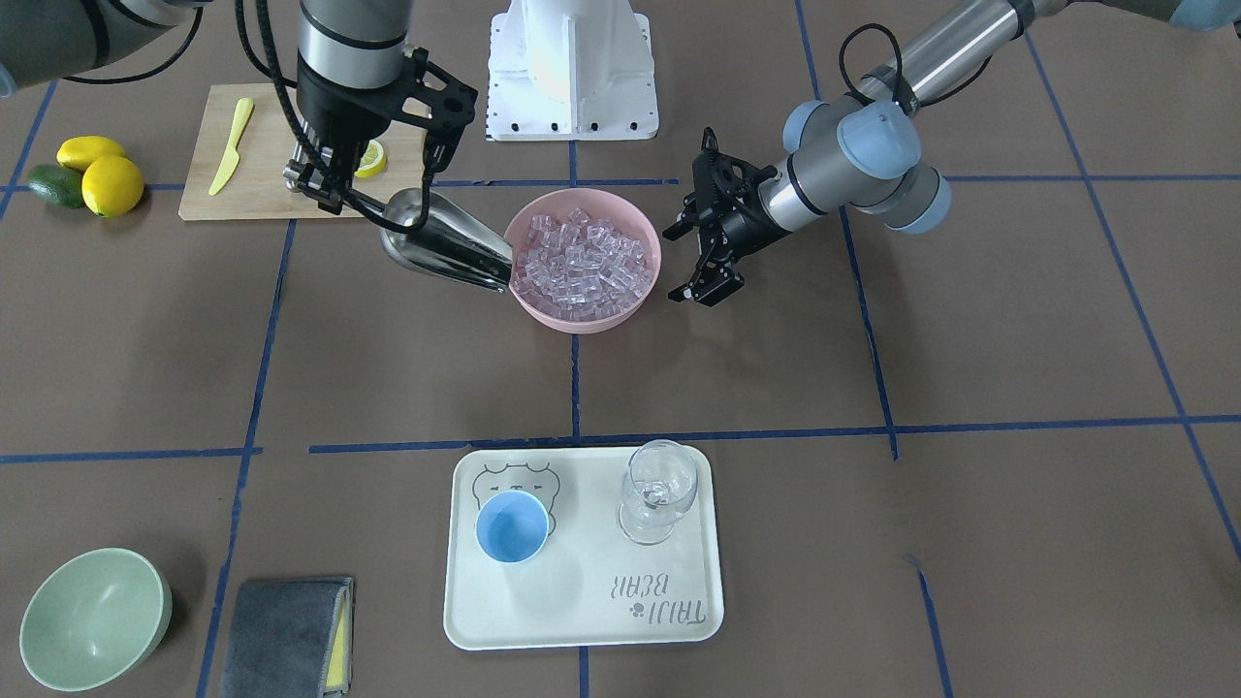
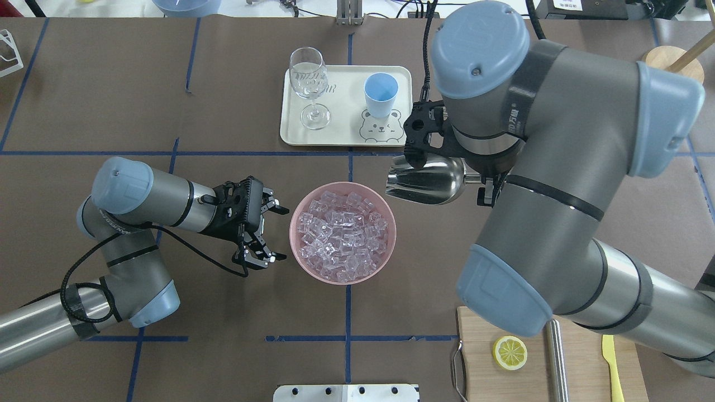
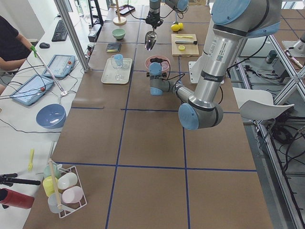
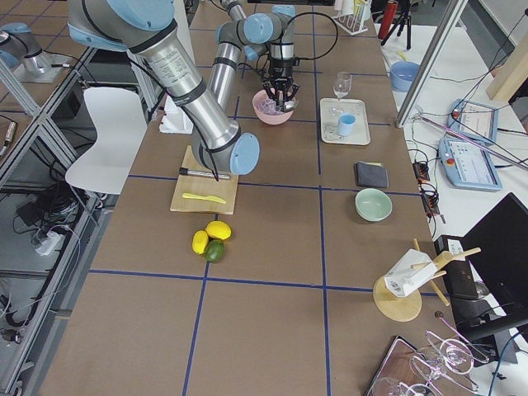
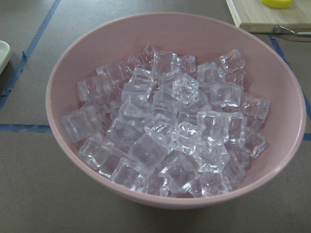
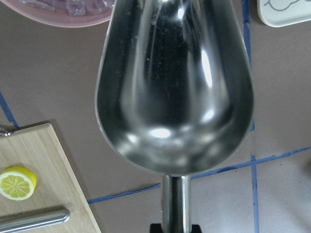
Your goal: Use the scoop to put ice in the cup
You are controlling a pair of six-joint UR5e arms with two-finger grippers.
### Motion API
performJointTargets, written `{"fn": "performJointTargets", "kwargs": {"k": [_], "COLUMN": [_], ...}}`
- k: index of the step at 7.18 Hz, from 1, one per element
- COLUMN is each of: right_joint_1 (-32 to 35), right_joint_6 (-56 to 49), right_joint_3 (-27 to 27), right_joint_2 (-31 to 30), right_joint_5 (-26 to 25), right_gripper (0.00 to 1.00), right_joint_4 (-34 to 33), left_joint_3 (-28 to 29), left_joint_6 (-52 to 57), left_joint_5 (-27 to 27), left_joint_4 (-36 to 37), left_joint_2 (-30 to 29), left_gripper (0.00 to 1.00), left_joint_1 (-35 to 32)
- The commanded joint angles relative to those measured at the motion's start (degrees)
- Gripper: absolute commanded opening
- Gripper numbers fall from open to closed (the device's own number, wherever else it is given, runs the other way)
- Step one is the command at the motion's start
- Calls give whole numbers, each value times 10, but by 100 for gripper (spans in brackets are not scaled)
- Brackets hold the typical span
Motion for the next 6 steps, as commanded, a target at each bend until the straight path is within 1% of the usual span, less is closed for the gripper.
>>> {"fn": "performJointTargets", "kwargs": {"k": [1, 2, 4, 6], "right_joint_1": [-36, -55, -75, -77], "right_joint_6": [-1, -6, -9, -9], "right_joint_3": [-58, -75, -78, -87], "right_joint_2": [62, 82, 81, 84], "right_joint_5": [-48, -76, -79, -82], "right_gripper": [0, 0, 0, 0], "right_joint_4": [-66, -102, -107, -114], "left_joint_3": [1, 3, 5, 12], "left_joint_6": [-1, -3, -3, -4], "left_joint_5": [1, 1, 1, 1], "left_joint_4": [-1, -1, -1, -1], "left_joint_2": [-2, -3, -3, -5], "left_gripper": [100, 100, 100, 100], "left_joint_1": [3, 3, 4, 4]}}
